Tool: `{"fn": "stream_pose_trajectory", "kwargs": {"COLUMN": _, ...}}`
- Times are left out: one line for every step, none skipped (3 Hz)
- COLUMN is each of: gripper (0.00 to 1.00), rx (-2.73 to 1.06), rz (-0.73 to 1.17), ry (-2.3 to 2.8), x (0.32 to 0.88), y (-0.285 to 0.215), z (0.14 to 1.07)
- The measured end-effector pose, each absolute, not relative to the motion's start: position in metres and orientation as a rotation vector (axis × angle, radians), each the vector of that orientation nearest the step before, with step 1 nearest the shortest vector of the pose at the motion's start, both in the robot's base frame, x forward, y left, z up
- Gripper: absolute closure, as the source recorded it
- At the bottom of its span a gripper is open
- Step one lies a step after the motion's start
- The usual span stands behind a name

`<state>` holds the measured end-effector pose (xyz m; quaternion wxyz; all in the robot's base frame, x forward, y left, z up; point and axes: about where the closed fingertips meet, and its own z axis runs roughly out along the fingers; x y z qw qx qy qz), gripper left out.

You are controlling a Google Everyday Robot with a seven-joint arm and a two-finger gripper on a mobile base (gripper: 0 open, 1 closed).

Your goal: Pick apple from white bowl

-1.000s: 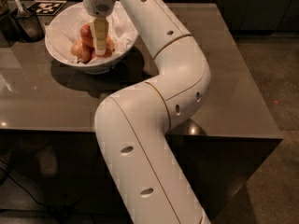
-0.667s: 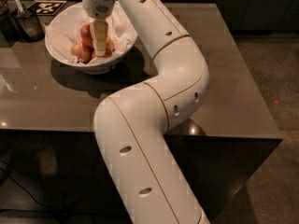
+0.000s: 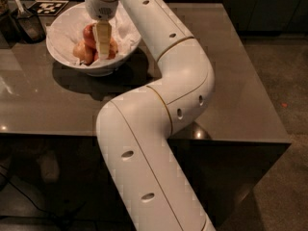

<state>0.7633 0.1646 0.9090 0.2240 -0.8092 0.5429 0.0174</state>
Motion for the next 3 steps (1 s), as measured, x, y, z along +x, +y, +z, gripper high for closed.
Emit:
{"fn": "stream_pose_trajectory", "kwargs": {"gripper": 0.00, "rx": -2.231, "rz": 0.052, "ry": 1.500, "x": 0.7651, "y": 0.1630, "z": 0.9058}}
{"fn": "stream_pose_trajectory", "kwargs": {"gripper": 0.18, "rx": -2.231, "rz": 0.052, "ry": 1.500, "x": 0.7651, "y": 0.1630, "z": 0.9058}}
{"fn": "stream_pose_trajectory", "kwargs": {"gripper": 0.43, "rx": -2.231, "rz": 0.052, "ry": 1.500, "x": 0.7652, "y": 0.1630, "z": 0.9058}}
